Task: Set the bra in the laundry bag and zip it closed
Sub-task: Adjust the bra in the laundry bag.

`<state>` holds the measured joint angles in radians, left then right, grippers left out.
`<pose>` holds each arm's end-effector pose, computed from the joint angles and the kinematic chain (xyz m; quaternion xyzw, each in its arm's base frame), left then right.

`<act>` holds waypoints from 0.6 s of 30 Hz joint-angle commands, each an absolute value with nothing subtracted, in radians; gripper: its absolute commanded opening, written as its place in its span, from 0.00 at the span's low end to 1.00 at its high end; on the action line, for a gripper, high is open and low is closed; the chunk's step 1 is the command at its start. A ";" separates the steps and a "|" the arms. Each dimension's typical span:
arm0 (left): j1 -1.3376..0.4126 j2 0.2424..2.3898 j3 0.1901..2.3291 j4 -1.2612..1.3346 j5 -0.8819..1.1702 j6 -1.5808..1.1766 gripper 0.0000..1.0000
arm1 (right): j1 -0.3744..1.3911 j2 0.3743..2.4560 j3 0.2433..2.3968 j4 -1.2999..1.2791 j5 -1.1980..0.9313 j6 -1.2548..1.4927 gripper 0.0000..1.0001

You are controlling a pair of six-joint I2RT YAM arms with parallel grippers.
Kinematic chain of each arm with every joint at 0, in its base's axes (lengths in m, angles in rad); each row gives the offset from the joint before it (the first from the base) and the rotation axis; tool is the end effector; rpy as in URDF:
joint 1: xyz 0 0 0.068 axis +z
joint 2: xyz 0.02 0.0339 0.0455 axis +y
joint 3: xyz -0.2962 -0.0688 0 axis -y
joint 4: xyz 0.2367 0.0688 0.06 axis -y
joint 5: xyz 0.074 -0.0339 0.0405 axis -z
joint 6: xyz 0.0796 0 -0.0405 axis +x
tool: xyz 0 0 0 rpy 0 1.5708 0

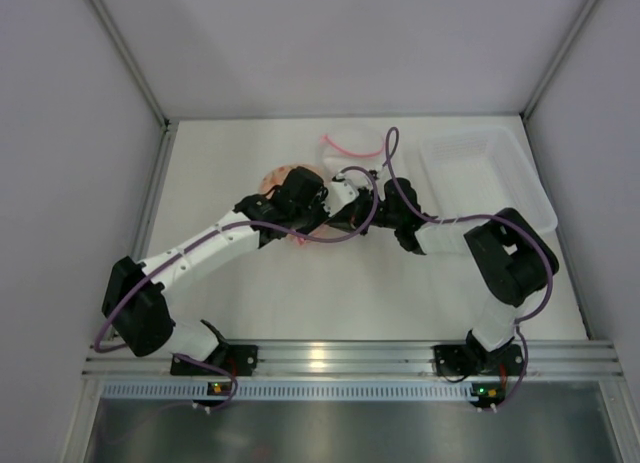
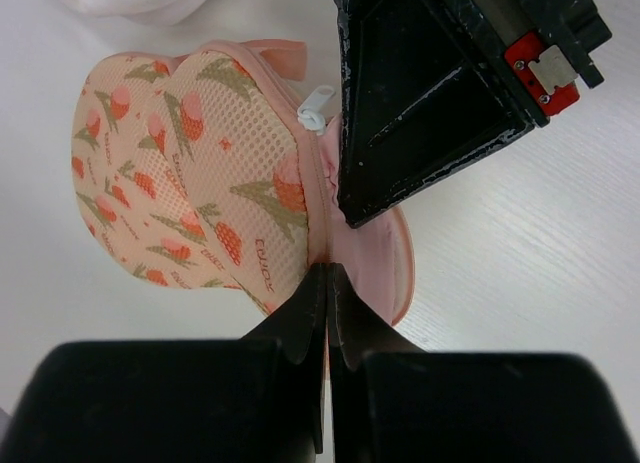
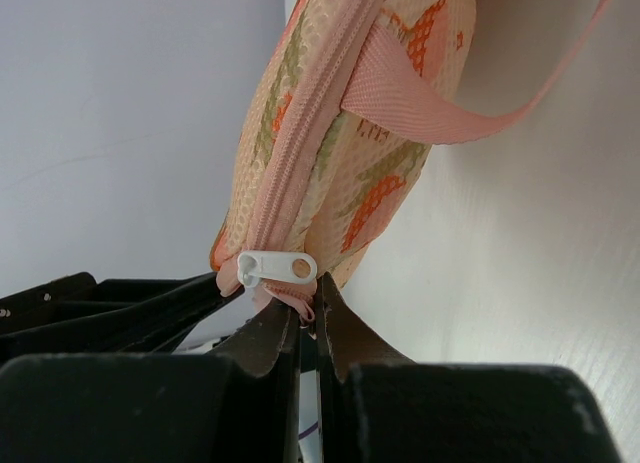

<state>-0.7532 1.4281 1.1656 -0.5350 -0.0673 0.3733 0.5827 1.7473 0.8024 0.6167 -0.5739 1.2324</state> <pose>0.2438 -0.2213 0.2934 0.4835 0.7894 -0.0406 0.3760 0.3041 0.2521 0.2030 0.0928 0.7917 0.5816 0.1624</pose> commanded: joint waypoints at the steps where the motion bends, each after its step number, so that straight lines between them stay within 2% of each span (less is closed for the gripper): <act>1: -0.750 1.411 1.207 -0.528 -0.066 0.376 0.00 | 0.595 1.695 0.845 0.637 -0.594 1.223 0.00; 5: -0.750 1.407 1.212 -0.528 -0.043 0.364 0.00 | 0.595 1.694 0.848 0.623 -0.592 1.223 0.00; 18: -0.752 1.364 1.212 -0.528 0.259 0.244 0.00 | 0.595 1.747 0.879 0.663 -0.563 1.275 0.00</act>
<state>-0.7490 1.3975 1.1782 -0.5434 0.1581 0.3016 0.5869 1.7477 0.8345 0.5922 -0.5701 1.2507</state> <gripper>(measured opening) 0.012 0.036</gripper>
